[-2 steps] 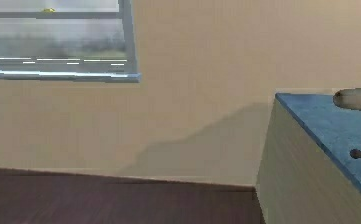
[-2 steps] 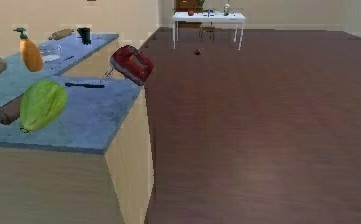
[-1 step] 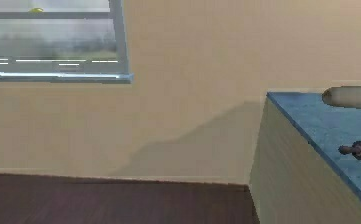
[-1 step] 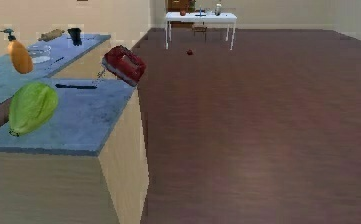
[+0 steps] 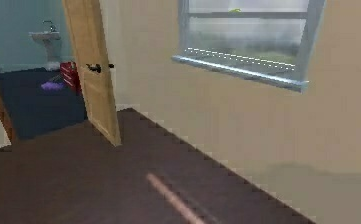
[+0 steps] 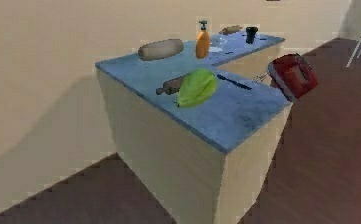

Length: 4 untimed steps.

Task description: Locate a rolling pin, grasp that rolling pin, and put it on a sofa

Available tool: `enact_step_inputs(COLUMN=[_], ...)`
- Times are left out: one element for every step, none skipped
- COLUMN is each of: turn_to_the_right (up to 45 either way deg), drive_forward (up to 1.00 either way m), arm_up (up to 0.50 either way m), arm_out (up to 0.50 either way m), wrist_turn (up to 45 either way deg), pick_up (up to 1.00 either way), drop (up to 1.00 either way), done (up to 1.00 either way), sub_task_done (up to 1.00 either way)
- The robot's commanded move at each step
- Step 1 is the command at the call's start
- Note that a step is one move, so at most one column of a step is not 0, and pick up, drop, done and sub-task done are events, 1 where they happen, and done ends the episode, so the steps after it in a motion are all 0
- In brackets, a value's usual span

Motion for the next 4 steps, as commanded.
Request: enact_step_inputs(turn_to_the_right=[-39.0,0.0,45.0,45.0], drive_forward=[0.00,0.15,0.00,0.00], arm_up=[0.00,0.00,0.00,0.00], arm_out=[0.00,0.00,0.00,0.00], wrist_turn=[0.0,0.0,0.0,0.0], pick_up=[0.00,0.00,0.00,0.00], drop=[0.00,0.00,0.00,0.00], done=[0.00,0.00,0.00,0.00], sub_task_done=[0.00,0.00,0.00,0.00])
